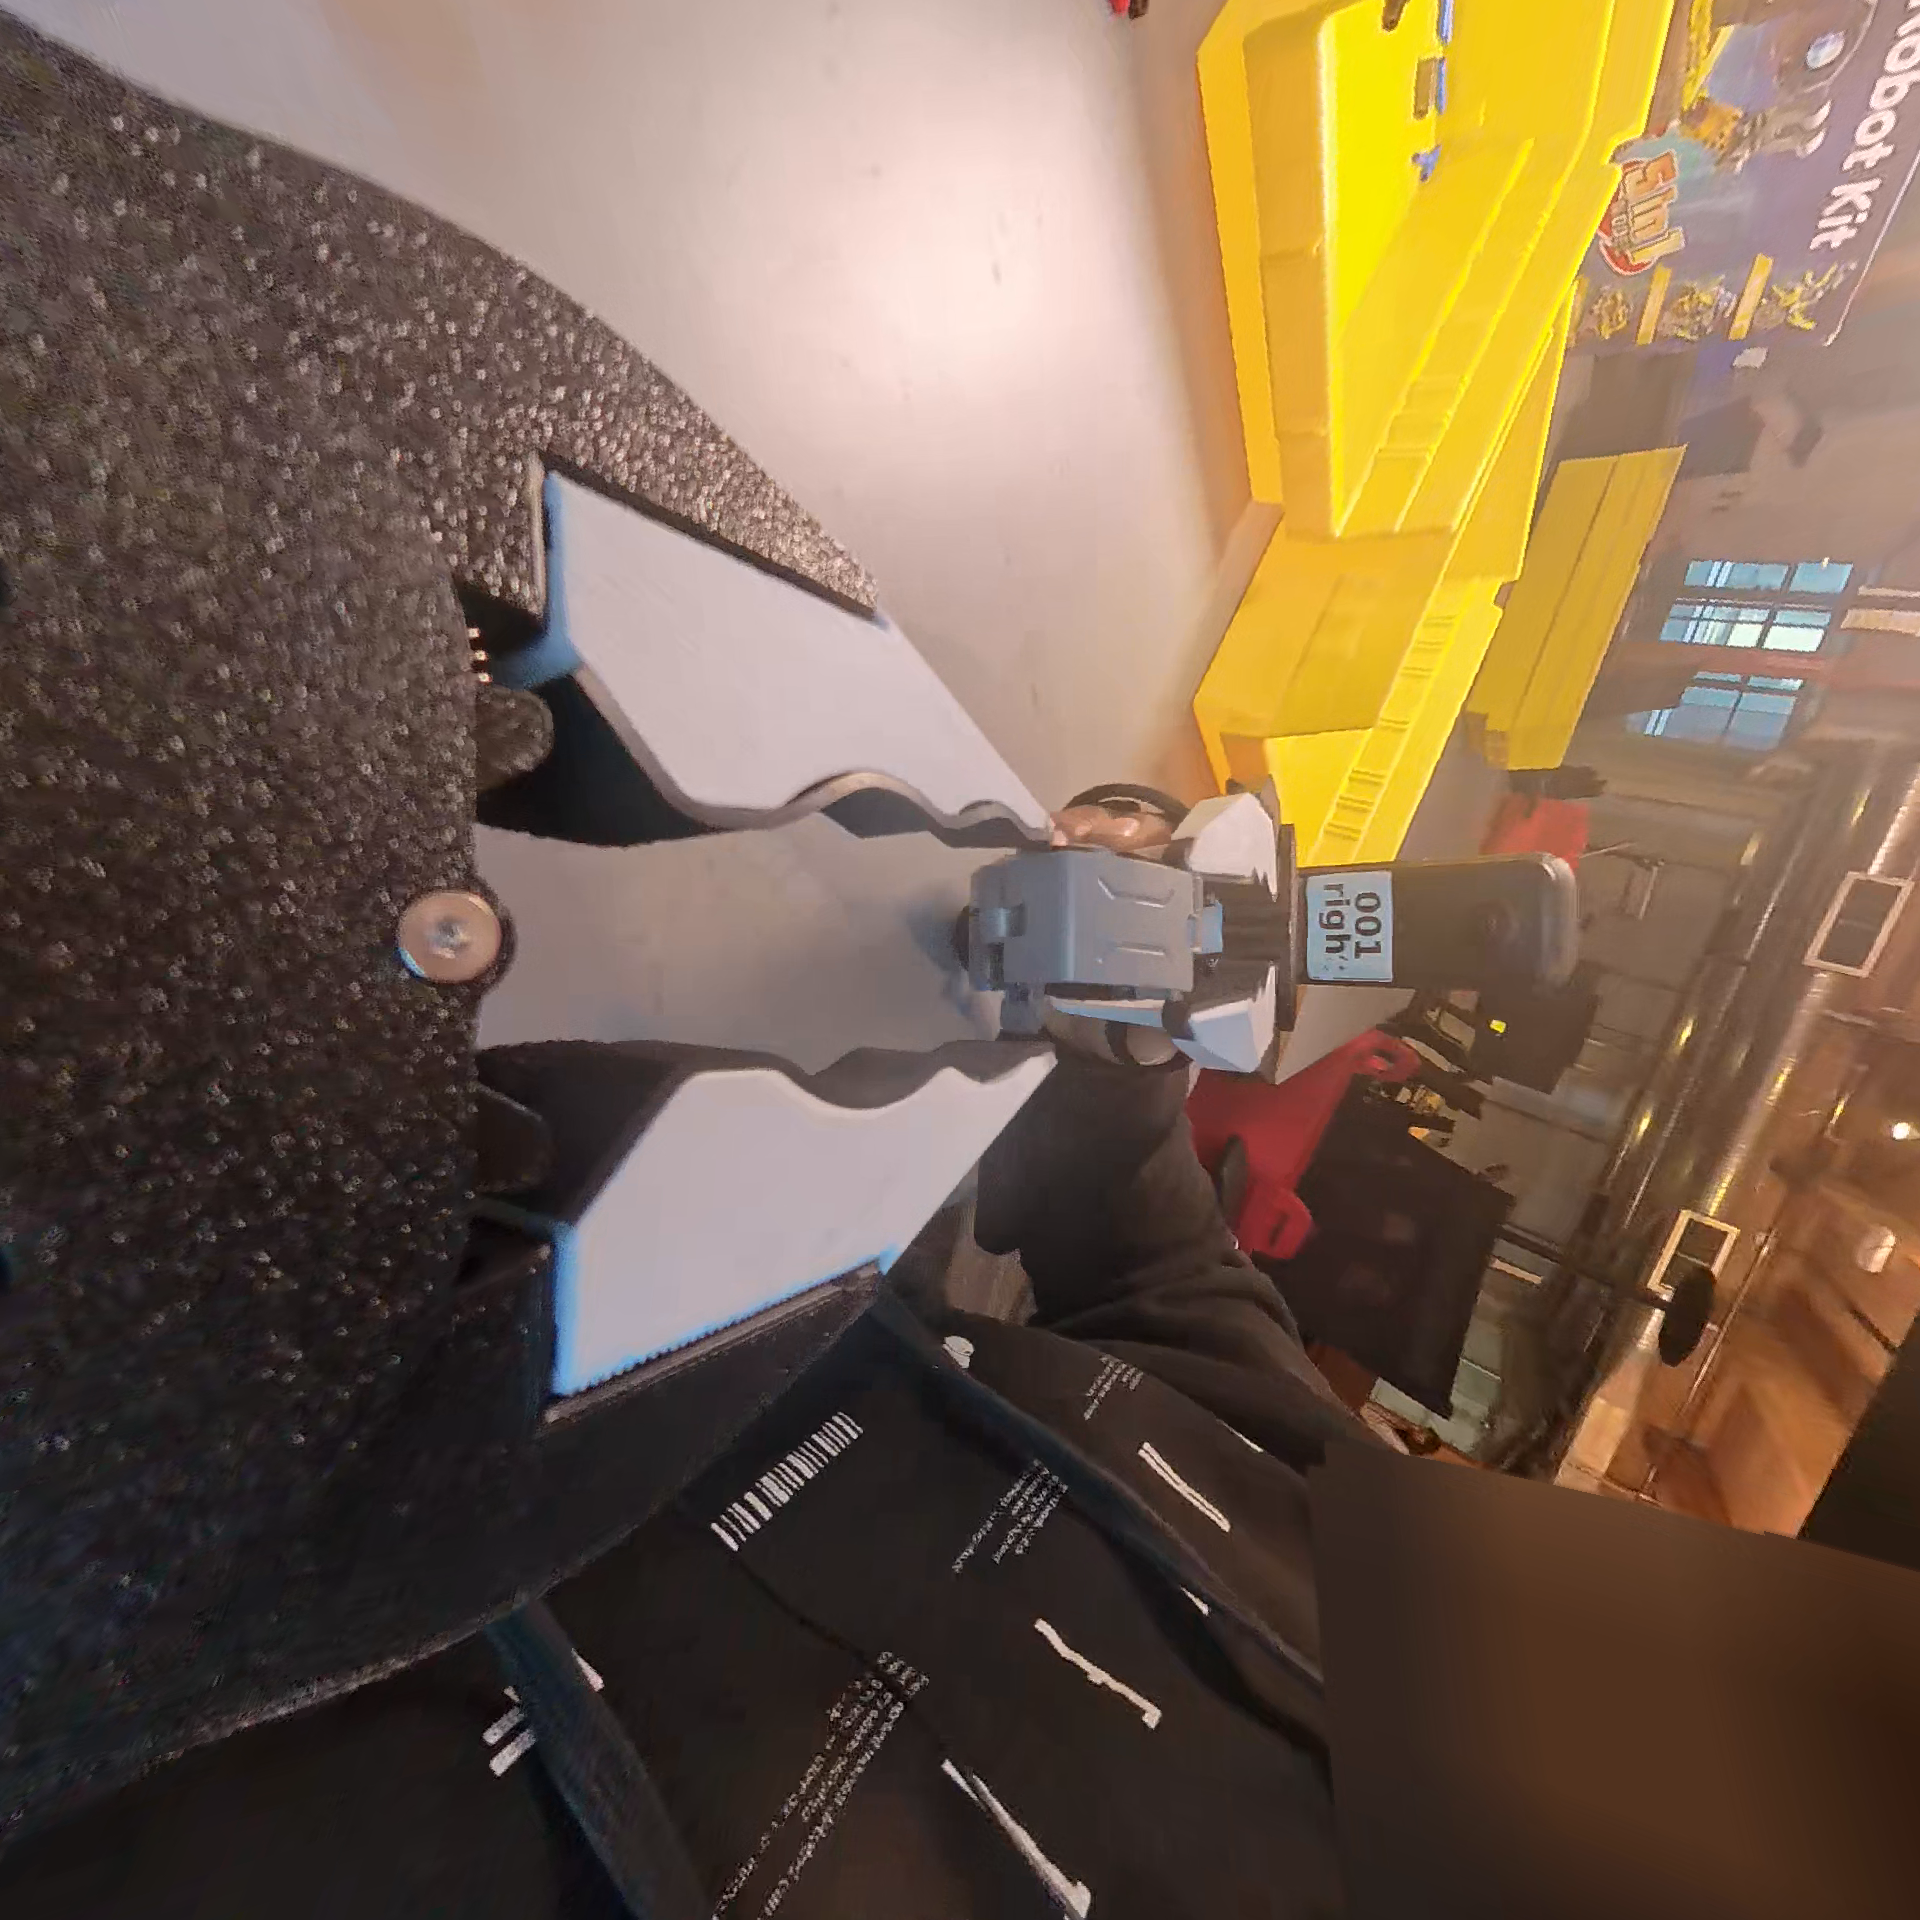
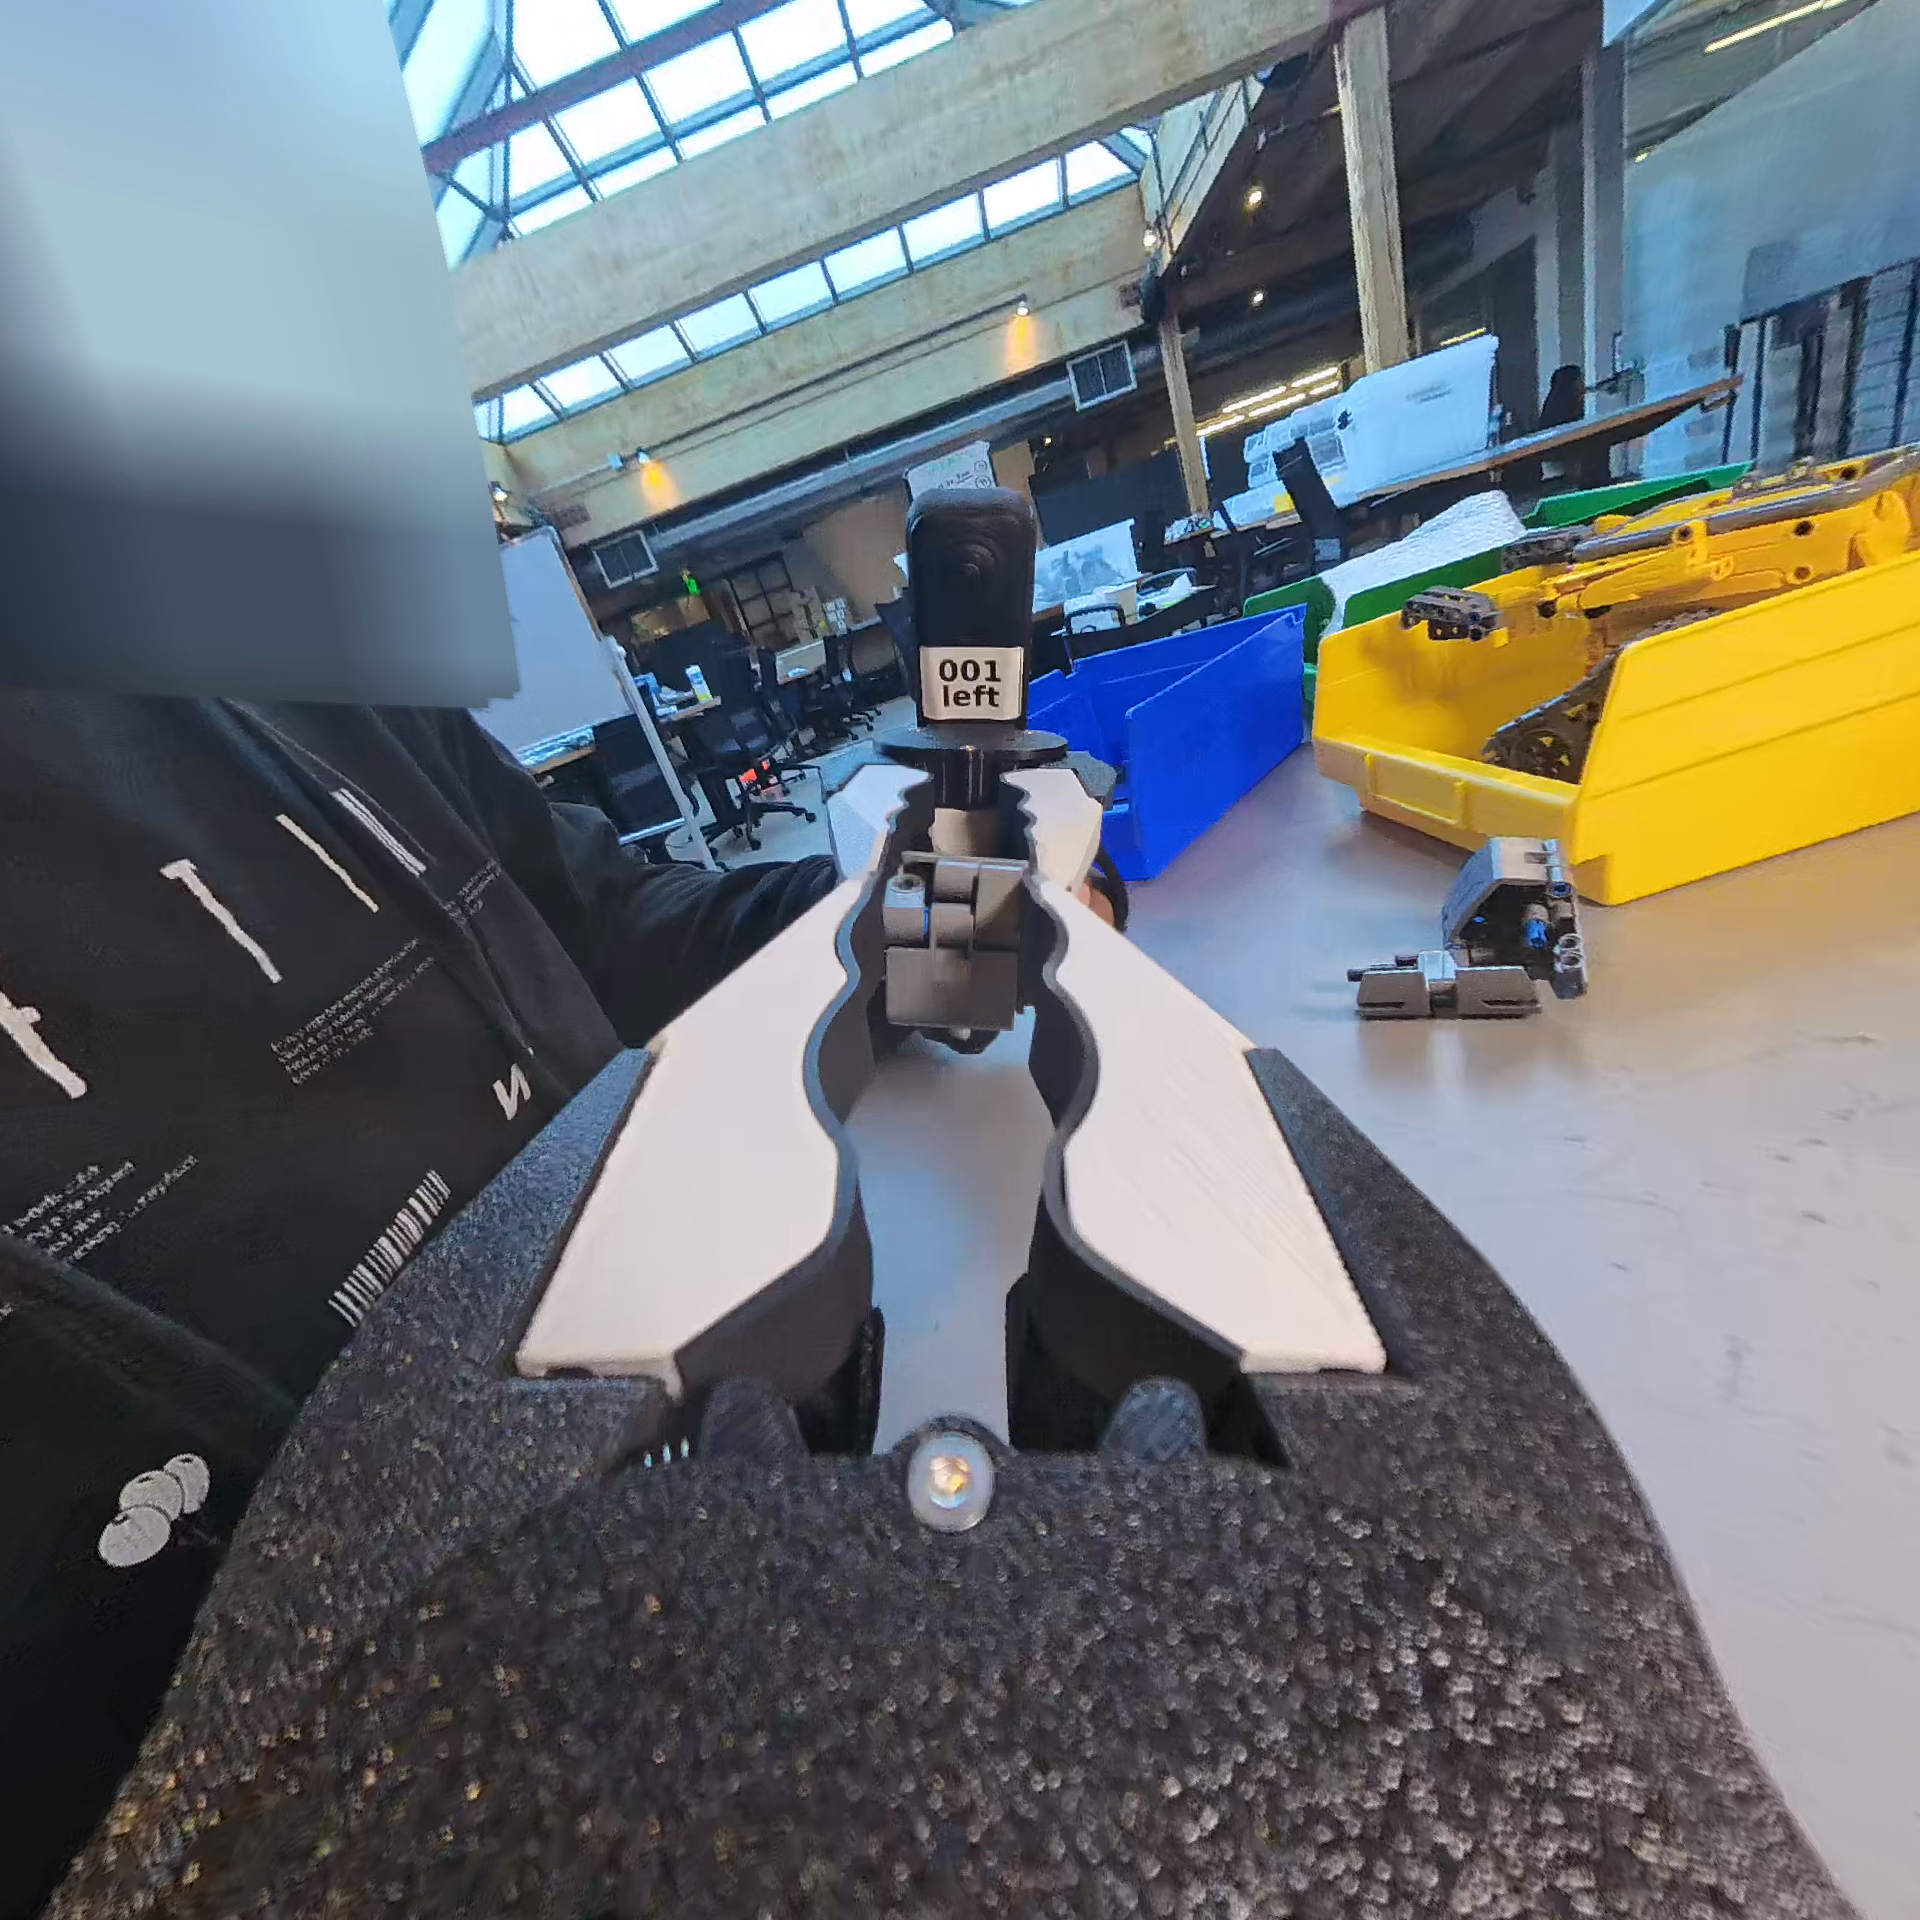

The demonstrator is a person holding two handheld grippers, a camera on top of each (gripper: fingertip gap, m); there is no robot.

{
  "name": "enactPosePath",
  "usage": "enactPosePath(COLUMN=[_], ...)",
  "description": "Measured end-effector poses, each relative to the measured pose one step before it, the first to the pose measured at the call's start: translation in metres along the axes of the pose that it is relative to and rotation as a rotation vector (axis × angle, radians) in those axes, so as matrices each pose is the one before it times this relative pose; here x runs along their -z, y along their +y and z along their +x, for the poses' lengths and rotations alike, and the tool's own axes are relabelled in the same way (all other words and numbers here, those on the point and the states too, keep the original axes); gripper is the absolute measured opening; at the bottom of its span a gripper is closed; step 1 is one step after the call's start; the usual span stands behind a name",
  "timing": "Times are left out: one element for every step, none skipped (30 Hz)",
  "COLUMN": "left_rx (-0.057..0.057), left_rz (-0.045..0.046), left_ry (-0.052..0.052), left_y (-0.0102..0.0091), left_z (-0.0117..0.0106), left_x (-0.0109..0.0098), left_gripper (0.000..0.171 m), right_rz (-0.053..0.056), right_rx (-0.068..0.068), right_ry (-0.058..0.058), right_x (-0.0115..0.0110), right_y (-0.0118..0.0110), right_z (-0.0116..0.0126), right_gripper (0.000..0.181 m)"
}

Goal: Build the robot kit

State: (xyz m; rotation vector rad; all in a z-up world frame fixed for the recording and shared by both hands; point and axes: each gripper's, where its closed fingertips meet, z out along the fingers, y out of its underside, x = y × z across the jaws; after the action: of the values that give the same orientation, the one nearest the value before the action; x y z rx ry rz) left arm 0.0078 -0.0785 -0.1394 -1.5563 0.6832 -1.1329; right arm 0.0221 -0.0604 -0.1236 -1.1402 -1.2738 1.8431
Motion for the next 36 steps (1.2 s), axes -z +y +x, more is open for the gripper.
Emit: enactPosePath(left_rx=[-0.003,-0.004,0.0056,0.0125,0.0139,0.007,0.0052,0.0007,-0.0127,-0.0277,-0.0323,-0.0291,-0.024,-0.0228,-0.0317,-0.0324,-0.0409,-0.0499,-0.0494,-0.0284,-0.0214,-0.0316,-0.0288,-0.0177,0.0104,0.0416,0.0628,0.0575,0.0255,-0.007,-0.018,-0.0116,-0.0071,-0.013,-0.0176,-0.0131], left_rz=[-0.00455,-0.0046,-0.00155,0.00185,-0.00074,-0.00313,-0.00501,-0.00634,-0.01002,-0.00933,-0.0081,-0.01217,-0.00955,-0.00702,-0.00479,-0.00401,-0.00608,-0.01216,-0.01301,-0.00284,-0.00382,-0.01268,-0.01176,-0.00103,0.00972,0.01575,0.01461,0.01895,0.01731,0.00979,0.00119,-0.01005,-0.01992,-0.02747,-0.02608,-0.01675], left_ry=[-0.0065,-0.0142,-0.0195,-0.0118,-0.007,-0.0128,-0.008,-0.0124,-0.0181,-0.0224,-0.0254,-0.0203,-0.0164,-0.0129,-0.0134,-0.0165,-0.0213,-0.0241,-0.0249,-0.0143,-0.0122,-0.0164,-0.0135,-0.0048,0.0139,0.0374,0.0482,0.046,0.0249,-0.0045,-0.0024,0.0113,0.0155,0.0072,0.0122,0.0157], left_y=[-0.00002,0.0,-0.00028,-0.00076,-0.00022,0.00027,0.00066,0.00059,0.00119,0.00109,0.00069,0.00141,0.00117,0.00093,0.00027,-0.00026,-0.00005,0.00088,0.00082,-0.00045,0.00021,0.00172,0.00151,-0.00011,-0.00102,-0.00054,0.00039,-0.00073,-0.00184,-0.0015,-0.00047,0.00131,0.00255,0.00371,0.00374,0.00223], left_z=[-0.00021,-0.00126,-0.00252,-0.00193,-0.00122,-0.00203,-0.00146,-0.00192,-0.00186,-0.00149,-0.00118,-0.00089,-0.00079,-0.00025,0.0003,-0.00006,-0.00034,-0.00024,-0.00049,-0.00002,-0.00037,-0.00044,-0.00017,0.00032,0.00067,0.00101,0.0009,0.00155,0.00141,-0.0004,0.00067,0.00296,0.00387,0.00291,0.00377,0.00419], left_x=[-0.00091,-0.00106,-0.00079,-0.00052,-0.00036,-0.00005,0.00033,0.00064,0.0003,0.00018,-0.00002,-0.00013,-0.00007,-0.00023,-0.00021,-0.00009,-0.00059,-0.00081,-0.00073,-0.00022,-0.00041,-0.00091,-0.00084,-0.00045,-0.0001,0.00022,0.00085,0.00186,0.00234,0.00212,0.00113,-0.00057,-0.00249,-0.00313,-0.00286,-0.00198], left_gripper=[0.034,0.03,0.026,0.025,0.025,0.024,0.024,0.024,0.024,0.024,0.024,0.024,0.024,0.024,0.024,0.024,0.024,0.024,0.024,0.024,0.024,0.024,0.024,0.024,0.024,0.024,0.025,0.024,0.027,0.032,0.038,0.039,0.04,0.043,0.039,0.031], right_rz=[0.0017,0.0042,0.0078,0.0046,0.0049,0.0023,0.0027,-0.0001,0.0001,0.0006,0.0074,0.004,-0.0024,-0.0015,-0.0001,0.0046,0.0075,0.0041,0.0007,0.0061,0.0036,-0.0023,-0.0065,-0.005,-0.0055,-0.0143,-0.0295,-0.0284,-0.0224,-0.0316,-0.0331,-0.0141,0.0054,-0.0061,-0.0252,-0.0203], right_rx=[-0.0139,-0.016,-0.0186,-0.019,-0.0154,-0.0169,-0.0152,-0.0231,-0.0215,-0.0232,-0.0281,-0.0277,-0.0149,-0.0014,-0.0077,-0.0115,-0.0105,-0.008,-0.0015,-0.0032,-0.0009,0.0121,0.0202,0.0183,0.0277,0.0521,0.0672,0.0599,0.0516,0.0457,0.0508,0.0388,0.0176,0.013,0.0252,0.0342], right_ry=[-0.0019,-0.0091,-0.003,0.0047,0.002,0.0113,0.0069,0.0082,0.0097,0.0049,0.0029,-0.0017,0.0005,0.0018,-0.0026,-0.0041,-0.0018,-0.0035,0.0006,-0.0058,-0.0006,0.0048,0.0078,0.0006,-0.0011,0.0021,0.0174,0.0094,-0.0044,0.0015,0.0013,-0.0046,-0.0035,-0.0008,-0.002,0.0047], right_x=[-0.00039,-0.00041,-0.00005,0.00038,0.00059,-0.00003,-0.00031,-0.00051,-0.00046,-0.00032,-0.00023,-0.00015,0.00011,0.00001,0.00002,0.00008,0.00028,0.00029,0.00029,0.00011,0.00002,-0.00018,-0.00012,0.00007,0.00038,0.00025,-0.00025,-0.00094,-0.001,-0.00097,-0.00107,-0.00086,-0.00096,-0.00148,-0.00167,-0.0007], right_y=[0.0002,-0.00022,-0.00075,-0.00053,-0.0005,0.0,0.0004,0.00078,0.00093,0.00086,-0.00001,0.00045,0.00112,0.00061,0.00001,-0.0004,-0.00063,-0.00041,0.00012,-0.0005,-0.00043,0.00034,0.00059,0.00018,-0.0004,0.00014,0.00151,0.00173,0.00138,0.00291,0.00396,0.00191,-0.00089,0.00049,0.00313,0.00243], right_z=[0.00049,-0.00061,0.00037,0.00184,0.00152,0.00247,0.00174,0.0022,0.00249,0.00193,0.00168,0.00122,0.00123,0.0005,-0.00037,-0.00042,-0.00007,-0.00024,0.00026,-0.00101,-0.00051,0.00003,-0.00006,-0.00107,-0.00134,-0.00187,-0.00016,-0.00111,-0.00307,-0.002,-0.00258,-0.00377,-0.00312,-0.00184,-0.00193,-0.00104], right_gripper=[0.023,0.023,0.023,0.023,0.023,0.023,0.023,0.023,0.022,0.022,0.022,0.022,0.022,0.022,0.022,0.022,0.021,0.021,0.021,0.021,0.021,0.021,0.022,0.022,0.022,0.021,0.022,0.023,0.023,0.023,0.023,0.023,0.024,0.024,0.024,0.024])
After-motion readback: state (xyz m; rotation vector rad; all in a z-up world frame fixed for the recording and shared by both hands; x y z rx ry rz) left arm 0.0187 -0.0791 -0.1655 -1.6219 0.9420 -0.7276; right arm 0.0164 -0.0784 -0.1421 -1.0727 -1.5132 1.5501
